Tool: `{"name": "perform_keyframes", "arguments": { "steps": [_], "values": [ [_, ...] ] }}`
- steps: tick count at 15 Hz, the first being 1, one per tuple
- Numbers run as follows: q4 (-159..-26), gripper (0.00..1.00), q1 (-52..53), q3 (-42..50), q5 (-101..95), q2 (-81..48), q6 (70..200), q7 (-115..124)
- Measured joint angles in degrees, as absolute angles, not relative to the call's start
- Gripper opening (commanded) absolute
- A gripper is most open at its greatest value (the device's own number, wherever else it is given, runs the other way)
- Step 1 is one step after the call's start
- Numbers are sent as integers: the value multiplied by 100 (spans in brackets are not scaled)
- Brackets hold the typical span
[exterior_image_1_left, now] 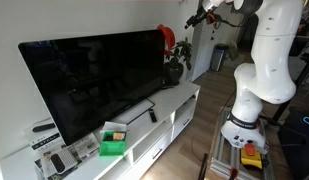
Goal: Hang the red hat on the right corner of the TV
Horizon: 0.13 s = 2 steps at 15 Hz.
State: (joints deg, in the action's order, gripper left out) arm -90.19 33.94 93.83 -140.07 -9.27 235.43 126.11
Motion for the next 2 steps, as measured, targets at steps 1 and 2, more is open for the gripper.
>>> {"name": "perform_keyframes", "arguments": {
  "steps": [1,2],
  "values": [
    [-9019,100,3394,9386,-14007,-927,23543,12614],
    [-9019,100,3394,9390,-14007,-927,23543,12615]
  ]
}}
